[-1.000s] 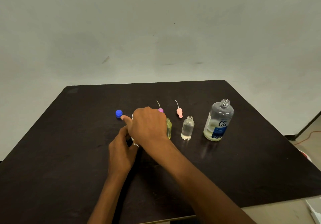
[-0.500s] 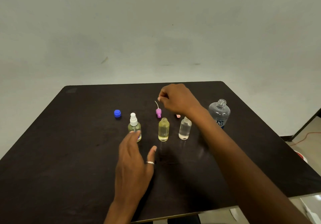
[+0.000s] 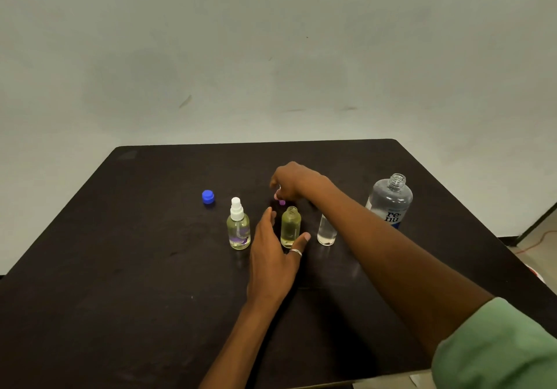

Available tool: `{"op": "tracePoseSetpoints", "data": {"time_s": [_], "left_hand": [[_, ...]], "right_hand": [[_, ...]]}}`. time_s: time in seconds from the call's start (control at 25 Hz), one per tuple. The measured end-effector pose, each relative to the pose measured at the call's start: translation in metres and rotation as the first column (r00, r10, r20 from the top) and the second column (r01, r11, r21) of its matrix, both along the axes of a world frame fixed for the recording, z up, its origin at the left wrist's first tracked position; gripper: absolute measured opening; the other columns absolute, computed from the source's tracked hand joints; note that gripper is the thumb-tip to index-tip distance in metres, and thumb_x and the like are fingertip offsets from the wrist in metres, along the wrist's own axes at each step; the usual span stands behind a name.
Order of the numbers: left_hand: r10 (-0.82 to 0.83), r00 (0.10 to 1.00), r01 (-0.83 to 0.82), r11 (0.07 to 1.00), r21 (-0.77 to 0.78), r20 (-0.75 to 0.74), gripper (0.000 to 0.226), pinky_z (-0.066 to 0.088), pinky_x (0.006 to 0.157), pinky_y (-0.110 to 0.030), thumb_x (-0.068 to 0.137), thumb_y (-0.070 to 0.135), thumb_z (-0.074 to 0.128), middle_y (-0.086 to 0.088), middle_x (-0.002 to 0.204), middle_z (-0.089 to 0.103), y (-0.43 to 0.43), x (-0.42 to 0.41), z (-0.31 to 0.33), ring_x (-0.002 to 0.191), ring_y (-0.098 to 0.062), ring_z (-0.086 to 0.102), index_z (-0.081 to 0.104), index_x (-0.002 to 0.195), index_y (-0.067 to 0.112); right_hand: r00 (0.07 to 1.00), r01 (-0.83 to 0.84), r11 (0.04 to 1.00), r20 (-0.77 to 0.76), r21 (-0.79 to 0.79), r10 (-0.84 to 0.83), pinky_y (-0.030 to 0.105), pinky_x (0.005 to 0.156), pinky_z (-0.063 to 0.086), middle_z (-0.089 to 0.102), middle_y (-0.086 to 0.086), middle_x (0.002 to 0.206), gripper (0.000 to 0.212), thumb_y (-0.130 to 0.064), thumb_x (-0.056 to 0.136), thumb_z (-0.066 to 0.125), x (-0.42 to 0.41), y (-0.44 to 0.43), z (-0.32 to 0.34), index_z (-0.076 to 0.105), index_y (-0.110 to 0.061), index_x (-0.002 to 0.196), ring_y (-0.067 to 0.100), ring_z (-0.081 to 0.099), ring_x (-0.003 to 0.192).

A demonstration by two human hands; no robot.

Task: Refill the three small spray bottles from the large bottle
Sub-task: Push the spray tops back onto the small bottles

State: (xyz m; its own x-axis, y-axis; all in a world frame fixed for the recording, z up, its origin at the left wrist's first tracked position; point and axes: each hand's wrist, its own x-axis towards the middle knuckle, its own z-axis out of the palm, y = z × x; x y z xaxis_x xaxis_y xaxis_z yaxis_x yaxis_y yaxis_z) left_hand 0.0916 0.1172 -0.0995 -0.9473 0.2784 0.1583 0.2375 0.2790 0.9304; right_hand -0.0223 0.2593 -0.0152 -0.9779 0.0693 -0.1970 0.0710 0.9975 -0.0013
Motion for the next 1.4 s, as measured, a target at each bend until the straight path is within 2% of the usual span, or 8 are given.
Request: {"op": "tracePoseSetpoints", "data": {"time_s": [0.2, 0.32, 0.44, 0.6, 0.72, 0.84, 1.12, 1.4], "left_hand": [[-0.015, 0.989, 0.011, 0.999, -0.031, -0.147, 0.044, 0.049, 0.091, -0.021, 0.091, 0.032, 0.07, 0.016, 0.116, 0.063, 0.001, -0.002, -0.001, 0.106, 0.001, 0.06, 0.053, 0.132, 0.028], [-0.029, 0.982, 0.023, 0.999, -0.032, -0.188, 0.038, 0.05, 0.081, -0.022, 0.093, 0.03, 0.068, 0.015, 0.105, 0.065, 0.0, -0.002, -0.001, 0.094, -0.003, 0.061, 0.056, 0.128, 0.027], [-0.028, 0.98, 0.022, 0.999, -0.032, -0.195, 0.037, 0.051, 0.082, -0.022, 0.093, 0.03, 0.068, 0.014, 0.104, 0.065, 0.0, -0.002, -0.001, 0.096, -0.003, 0.062, 0.057, 0.127, 0.025], [-0.038, 0.979, 0.033, 0.999, -0.028, -0.2, 0.036, 0.05, 0.083, -0.022, 0.093, 0.031, 0.067, 0.013, 0.104, 0.066, 0.0, -0.002, -0.002, 0.094, -0.004, 0.062, 0.057, 0.128, 0.025], [-0.043, 0.976, 0.037, 0.999, -0.033, -0.215, 0.034, 0.05, 0.081, -0.025, 0.094, 0.031, 0.066, 0.013, 0.1, 0.066, -0.001, -0.002, -0.003, 0.09, -0.005, 0.062, 0.057, 0.127, 0.025], [-0.037, 0.972, 0.031, 0.999, -0.027, -0.234, 0.033, 0.051, 0.08, -0.028, 0.094, 0.029, 0.066, 0.013, 0.096, 0.065, -0.002, -0.002, -0.004, 0.087, -0.006, 0.062, 0.057, 0.126, 0.026], [-0.036, 0.97, 0.031, 0.999, -0.024, -0.242, 0.034, 0.051, 0.083, -0.025, 0.094, 0.03, 0.066, 0.015, 0.101, 0.066, -0.001, -0.003, -0.005, 0.092, -0.005, 0.062, 0.058, 0.127, 0.027], [-0.038, 0.969, 0.033, 0.999, -0.023, -0.244, 0.033, 0.049, 0.08, -0.021, 0.094, 0.029, 0.067, 0.015, 0.1, 0.065, -0.001, -0.004, -0.006, 0.089, -0.004, 0.062, 0.058, 0.126, 0.027]], "right_hand": [[0.999, -0.003, 1.0, 0.035, 0.025, 0.002, 0.038, 0.082, 0.057, 0.068, 0.009, 0.101, 0.019, -0.014, 0.082, 0.073, -0.001, 0.0, -0.01, 0.072, -0.01, 0.1, 0.027, 0.066, 0.089], [0.997, -0.022, 1.0, 0.072, -0.002, 0.022, 0.039, 0.08, 0.059, 0.07, 0.008, 0.1, 0.021, -0.006, 0.079, 0.066, 0.005, -0.001, 0.0, 0.073, -0.013, 0.098, 0.025, 0.068, 0.085], [0.998, -0.021, 0.991, 0.057, -0.131, 0.029, 0.037, 0.078, 0.059, 0.067, 0.008, 0.106, 0.032, -0.007, 0.081, 0.06, 0.025, 0.0, 0.032, 0.065, -0.016, 0.112, 0.025, 0.068, 0.087], [0.998, -0.062, 0.983, 0.017, -0.175, 0.066, 0.038, 0.083, 0.053, 0.068, 0.018, 0.108, 0.03, -0.008, 0.086, 0.053, 0.07, -0.004, 0.089, 0.063, 0.001, 0.113, 0.033, 0.065, 0.098], [0.994, -0.083, 0.984, -0.084, -0.16, 0.07, 0.035, 0.089, 0.051, 0.068, -0.003, 0.103, 0.026, -0.009, 0.089, 0.051, 0.102, -0.01, 0.129, 0.07, -0.012, 0.107, 0.019, 0.061, 0.1], [0.981, -0.097, 0.987, -0.178, -0.127, 0.074, 0.028, 0.084, 0.046, 0.061, -0.011, 0.099, 0.029, -0.012, 0.089, 0.05, 0.122, -0.013, 0.152, 0.071, -0.021, 0.106, 0.011, 0.056, 0.099], [0.962, -0.135, 0.988, -0.25, -0.079, 0.111, 0.033, 0.085, 0.051, 0.066, -0.003, 0.106, 0.025, -0.011, 0.089, 0.055, 0.129, -0.019, 0.146, 0.067, -0.017, 0.11, 0.014, 0.059, 0.098], [0.971, -0.147, 0.984, -0.205, -0.104, 0.124, 0.025, 0.078, 0.047, 0.063, -0.003, 0.104, 0.021, -0.007, 0.09, 0.057, 0.125, -0.022, 0.119, 0.065, -0.014, 0.108, 0.013, 0.058, 0.094]]}}
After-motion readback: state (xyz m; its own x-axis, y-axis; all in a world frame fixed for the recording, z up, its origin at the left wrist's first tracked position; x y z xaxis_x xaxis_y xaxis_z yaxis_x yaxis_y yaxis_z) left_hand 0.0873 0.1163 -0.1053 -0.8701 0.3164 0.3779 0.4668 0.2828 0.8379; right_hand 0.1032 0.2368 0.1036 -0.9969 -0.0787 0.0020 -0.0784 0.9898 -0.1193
